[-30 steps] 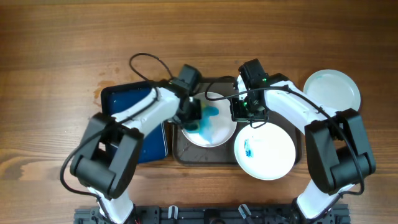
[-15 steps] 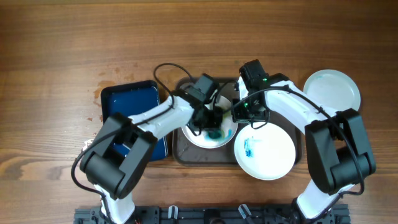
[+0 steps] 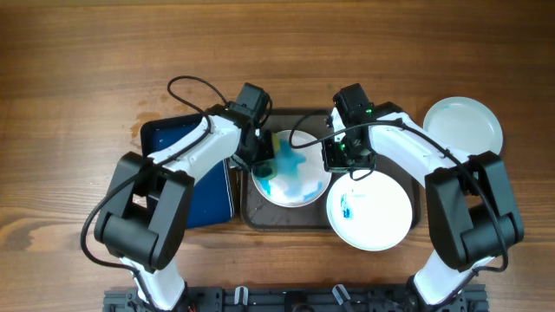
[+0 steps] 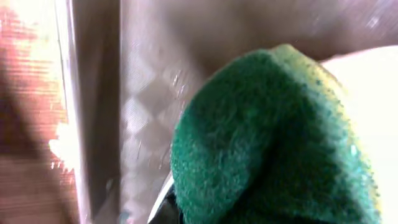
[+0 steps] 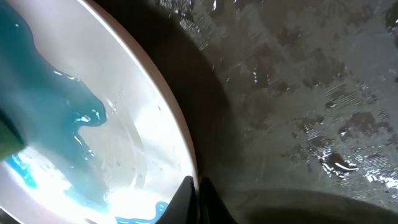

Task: Clean dirty plates on tray and stack at the side
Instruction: 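Scrub the gripped plate with the sponge in the left gripper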

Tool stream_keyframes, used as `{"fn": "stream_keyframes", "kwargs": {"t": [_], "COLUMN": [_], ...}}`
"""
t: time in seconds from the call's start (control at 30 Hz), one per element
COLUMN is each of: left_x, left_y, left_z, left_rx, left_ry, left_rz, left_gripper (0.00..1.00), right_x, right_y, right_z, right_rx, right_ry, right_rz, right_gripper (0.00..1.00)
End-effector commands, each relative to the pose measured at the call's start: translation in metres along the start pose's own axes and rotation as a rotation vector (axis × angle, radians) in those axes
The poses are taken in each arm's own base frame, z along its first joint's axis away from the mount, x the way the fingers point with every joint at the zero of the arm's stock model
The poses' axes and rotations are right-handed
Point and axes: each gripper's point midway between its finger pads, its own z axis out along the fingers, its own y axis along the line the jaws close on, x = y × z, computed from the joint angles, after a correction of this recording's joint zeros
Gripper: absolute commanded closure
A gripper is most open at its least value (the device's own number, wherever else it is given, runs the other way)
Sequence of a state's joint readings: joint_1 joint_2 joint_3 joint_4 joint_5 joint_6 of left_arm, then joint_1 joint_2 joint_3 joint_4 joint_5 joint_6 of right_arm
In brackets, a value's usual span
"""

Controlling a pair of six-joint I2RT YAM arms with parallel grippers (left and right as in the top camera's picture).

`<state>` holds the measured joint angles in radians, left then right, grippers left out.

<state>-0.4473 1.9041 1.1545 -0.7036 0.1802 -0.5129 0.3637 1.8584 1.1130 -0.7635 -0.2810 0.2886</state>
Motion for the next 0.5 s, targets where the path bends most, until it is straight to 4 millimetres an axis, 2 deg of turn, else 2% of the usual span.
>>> {"fn": "stream_keyframes", "kwargs": {"t": [0.0, 0.1, 0.2, 0.37, 0.47], "left_x": [0.063, 0.083, 0.091, 0.077, 0.058], "left_y": [0.034, -0.003, -0.032, -0.063, -0.067], "left_z": [0.037, 0.040, 0.045, 0.050, 0.051], "left_rx": [-0.135, -0.002, 0.071, 0.139, 0.150], "left_ry": [0.227, 0.278, 0.266, 0.169, 0.093], "left_rz": [0.122, 0.222, 0.254, 0.205, 0.175], "left_gripper": [0.96, 0.96, 0.96, 0.96, 0.96], "right_x": [0.000, 0.000, 0.000, 0.001, 0.001], "right_y": [-0.002, -0.002, -0.002, -0.003, -0.003], "right_z": [-0.007, -0.007, -0.007, -0.007, -0.007], "right_rx": [0.019, 0.021, 0.021, 0.022, 0.022], "right_ry": [-0.018, -0.019, -0.018, -0.014, -0.014], "right_rz": [-0.020, -0.020, -0.019, -0.019, -0.018], "right_gripper": [0.96, 0.96, 0.96, 0.96, 0.96]}}
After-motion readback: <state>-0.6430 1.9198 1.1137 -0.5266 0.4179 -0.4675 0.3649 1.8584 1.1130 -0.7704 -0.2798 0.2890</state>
